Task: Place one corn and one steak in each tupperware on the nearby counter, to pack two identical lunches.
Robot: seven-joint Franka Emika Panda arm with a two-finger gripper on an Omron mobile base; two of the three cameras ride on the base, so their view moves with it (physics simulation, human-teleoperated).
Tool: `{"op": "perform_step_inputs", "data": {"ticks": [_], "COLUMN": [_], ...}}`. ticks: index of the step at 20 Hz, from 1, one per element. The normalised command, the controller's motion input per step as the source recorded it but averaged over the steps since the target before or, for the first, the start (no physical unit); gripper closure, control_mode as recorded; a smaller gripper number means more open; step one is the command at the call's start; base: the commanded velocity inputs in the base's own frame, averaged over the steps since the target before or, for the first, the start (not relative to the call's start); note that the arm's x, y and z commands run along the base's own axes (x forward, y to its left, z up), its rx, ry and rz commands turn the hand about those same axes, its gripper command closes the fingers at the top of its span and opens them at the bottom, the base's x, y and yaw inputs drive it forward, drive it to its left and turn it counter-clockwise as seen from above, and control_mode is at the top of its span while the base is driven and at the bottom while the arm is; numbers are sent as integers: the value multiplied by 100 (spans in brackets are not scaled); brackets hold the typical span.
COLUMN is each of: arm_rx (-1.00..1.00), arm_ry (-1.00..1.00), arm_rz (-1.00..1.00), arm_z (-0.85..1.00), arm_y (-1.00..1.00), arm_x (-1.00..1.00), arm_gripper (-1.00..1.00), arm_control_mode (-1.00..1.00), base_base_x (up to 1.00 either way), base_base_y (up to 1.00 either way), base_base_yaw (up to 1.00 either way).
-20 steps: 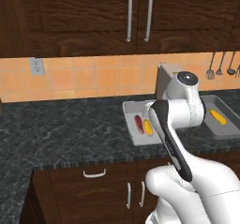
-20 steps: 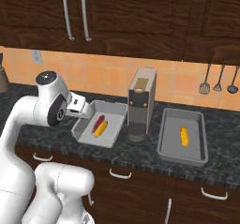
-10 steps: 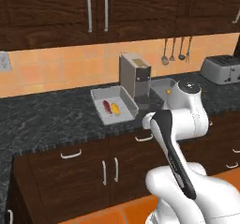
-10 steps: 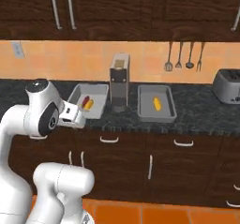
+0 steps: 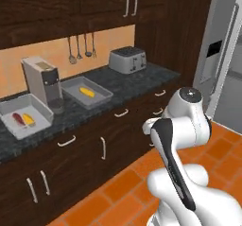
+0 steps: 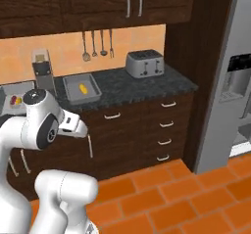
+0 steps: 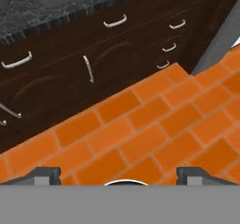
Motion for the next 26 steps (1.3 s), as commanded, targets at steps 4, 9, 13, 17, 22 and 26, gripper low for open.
{"op": "perform_step_inputs", "data": {"ticks": [4,9,13,17,22,26], "arm_rx": [0,0,0,0,0,0], "arm_ry": [0,0,0,0,0,0], "arm_rz": [0,0,0,0,0,0], "arm_z": [0,0,0,0,0,0], "arm_y": [0,0,0,0,0,0], "arm_x": [0,0,0,0,0,0], "arm_gripper": [-100,-100,-100,-100,-100,-100], "arm_control_mode": [100,100,100,100,100,100], "base_base_x": [76,100,100,100,100,100], "base_base_y": [-100,-79,-99,-100,-73,-50], "base_base_yaw": [-43,-14,-39,-43,-24,-1]}}
